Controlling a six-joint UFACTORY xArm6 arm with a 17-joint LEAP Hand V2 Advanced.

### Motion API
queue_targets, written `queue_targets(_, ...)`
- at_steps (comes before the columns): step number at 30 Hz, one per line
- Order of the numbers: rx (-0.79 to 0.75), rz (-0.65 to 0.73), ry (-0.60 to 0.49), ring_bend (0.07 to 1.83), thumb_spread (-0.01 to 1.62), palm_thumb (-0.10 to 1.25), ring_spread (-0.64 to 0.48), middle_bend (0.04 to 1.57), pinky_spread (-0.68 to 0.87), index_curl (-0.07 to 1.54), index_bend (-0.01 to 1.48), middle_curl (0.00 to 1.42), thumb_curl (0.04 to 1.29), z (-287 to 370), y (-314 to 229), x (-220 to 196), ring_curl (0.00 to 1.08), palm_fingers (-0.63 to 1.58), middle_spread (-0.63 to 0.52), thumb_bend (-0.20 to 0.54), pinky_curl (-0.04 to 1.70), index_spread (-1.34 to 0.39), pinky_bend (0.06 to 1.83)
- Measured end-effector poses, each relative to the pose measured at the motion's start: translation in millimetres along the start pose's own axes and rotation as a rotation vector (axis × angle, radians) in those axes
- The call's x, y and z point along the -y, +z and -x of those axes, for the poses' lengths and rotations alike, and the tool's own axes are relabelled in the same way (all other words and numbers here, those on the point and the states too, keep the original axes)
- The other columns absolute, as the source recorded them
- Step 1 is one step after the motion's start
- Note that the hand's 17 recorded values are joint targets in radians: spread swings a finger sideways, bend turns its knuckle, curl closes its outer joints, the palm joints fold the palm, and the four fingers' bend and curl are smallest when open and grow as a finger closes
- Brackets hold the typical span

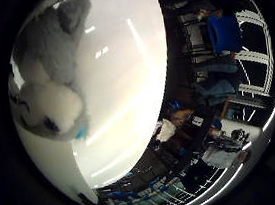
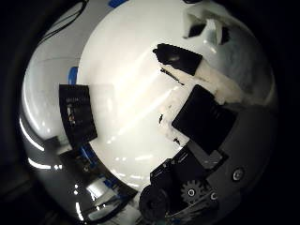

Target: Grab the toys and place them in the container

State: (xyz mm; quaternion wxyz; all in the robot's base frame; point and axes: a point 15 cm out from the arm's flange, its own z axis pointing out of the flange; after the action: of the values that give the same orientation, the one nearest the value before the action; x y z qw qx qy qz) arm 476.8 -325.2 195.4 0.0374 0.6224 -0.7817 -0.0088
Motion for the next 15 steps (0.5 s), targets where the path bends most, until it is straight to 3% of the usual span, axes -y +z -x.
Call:
queue_targets(6,0.0,-0.033,0.017,1.36,1.05,1.04,-0.23,1.29,-0.23,0.73,1.02,0.75,0.52,-3,-33,-9,0.66,1.12,-0.17,0.017,0.65,-0.26,1.39)
queue_targets(15,-0.007,-0.055,0.004,1.38,1.01,1.06,-0.23,1.36,-0.18,0.8,1.06,0.75,0.63,8,-101,-41,0.74,1.07,-0.14,-0.013,0.81,-0.23,1.37)
